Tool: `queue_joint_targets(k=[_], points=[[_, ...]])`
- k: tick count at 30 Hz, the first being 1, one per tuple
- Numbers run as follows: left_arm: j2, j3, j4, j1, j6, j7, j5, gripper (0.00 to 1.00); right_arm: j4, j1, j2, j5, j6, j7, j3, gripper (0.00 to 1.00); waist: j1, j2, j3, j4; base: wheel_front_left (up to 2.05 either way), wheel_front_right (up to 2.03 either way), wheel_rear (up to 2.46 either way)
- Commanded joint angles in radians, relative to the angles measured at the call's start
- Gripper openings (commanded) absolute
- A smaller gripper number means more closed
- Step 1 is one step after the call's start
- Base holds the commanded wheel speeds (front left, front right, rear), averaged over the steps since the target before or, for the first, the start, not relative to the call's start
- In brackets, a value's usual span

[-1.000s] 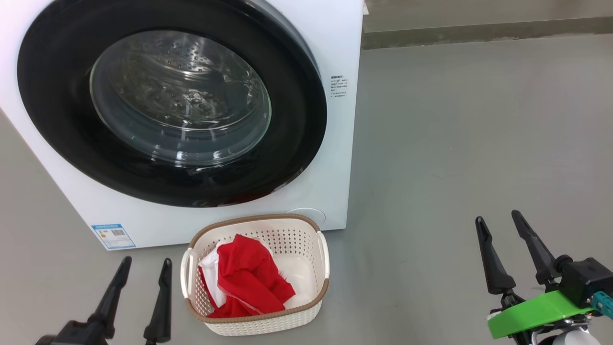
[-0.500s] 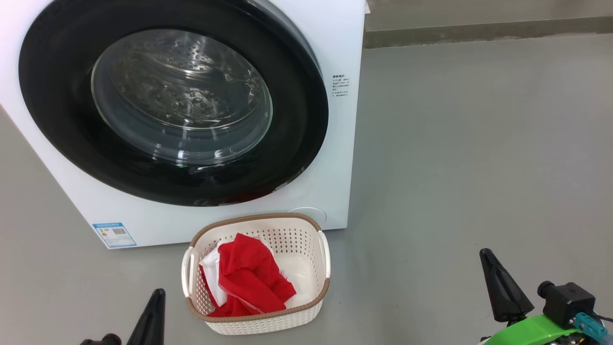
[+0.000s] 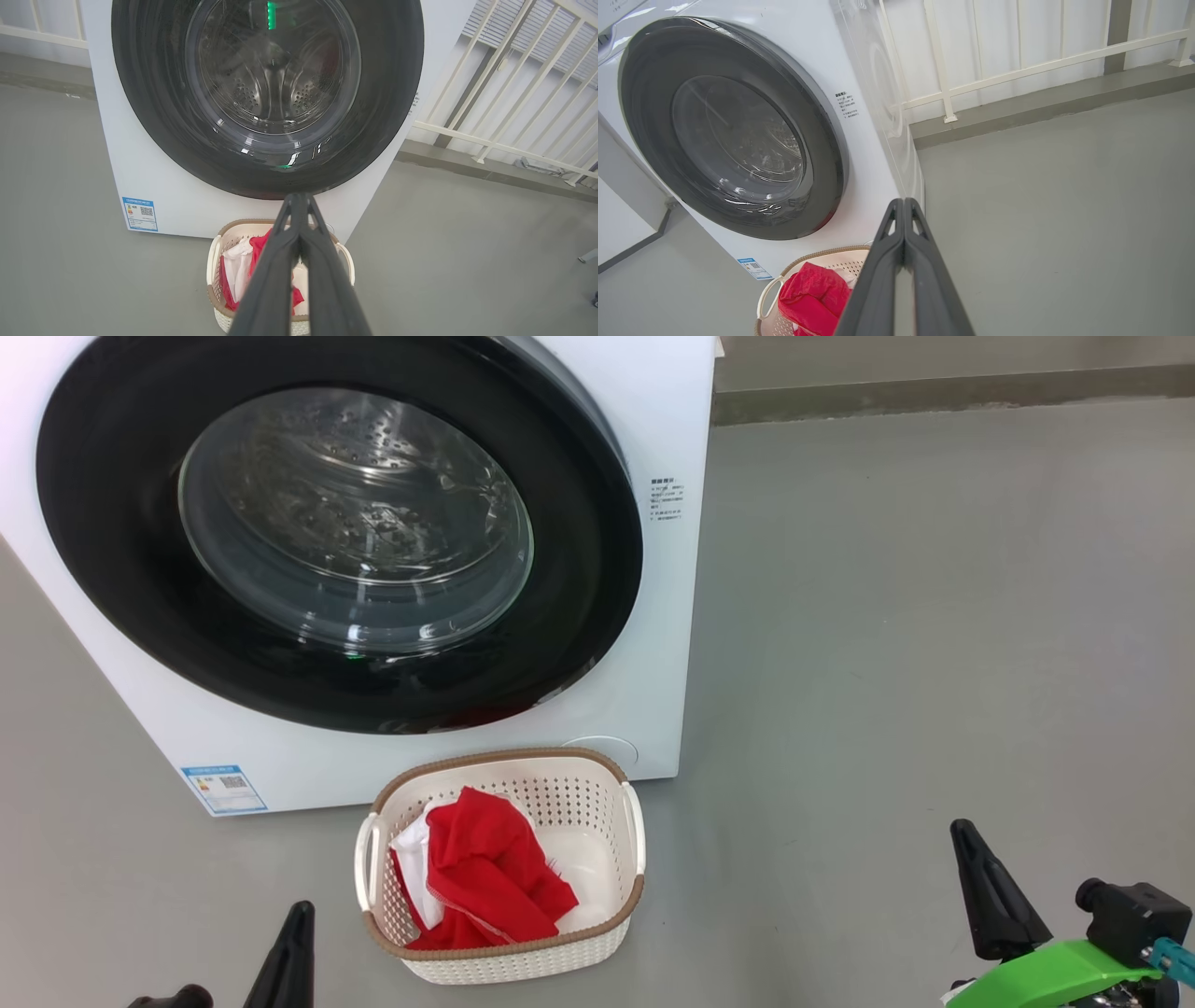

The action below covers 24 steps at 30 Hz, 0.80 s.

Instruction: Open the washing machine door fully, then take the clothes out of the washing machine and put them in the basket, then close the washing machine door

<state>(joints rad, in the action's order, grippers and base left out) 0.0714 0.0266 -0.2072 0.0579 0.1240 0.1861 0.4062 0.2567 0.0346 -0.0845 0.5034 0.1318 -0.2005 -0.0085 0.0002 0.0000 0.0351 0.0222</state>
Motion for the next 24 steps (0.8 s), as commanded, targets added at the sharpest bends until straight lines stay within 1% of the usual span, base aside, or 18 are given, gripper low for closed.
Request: queue_joint_targets(k=[1,24], points=[[0.005,0.014,0.019,-0.04,0.001,-0.004,0.031,0.0,-0.024,-0.048,-0.006,0.028,0.0,0.007,-0.007,0.0,-0.0001,0.0,0.0,0.0,0.0,0.0,0.0],[0.0,0.029,0.007,-0.067,0.002,-0.066,0.278,0.0,-0.021,-0.068,0.002,0.255,0.0,0.072,-0.028,0.0,-0.0001,0.0,-0.008,-0.005,0.0,0.0,0.0]])
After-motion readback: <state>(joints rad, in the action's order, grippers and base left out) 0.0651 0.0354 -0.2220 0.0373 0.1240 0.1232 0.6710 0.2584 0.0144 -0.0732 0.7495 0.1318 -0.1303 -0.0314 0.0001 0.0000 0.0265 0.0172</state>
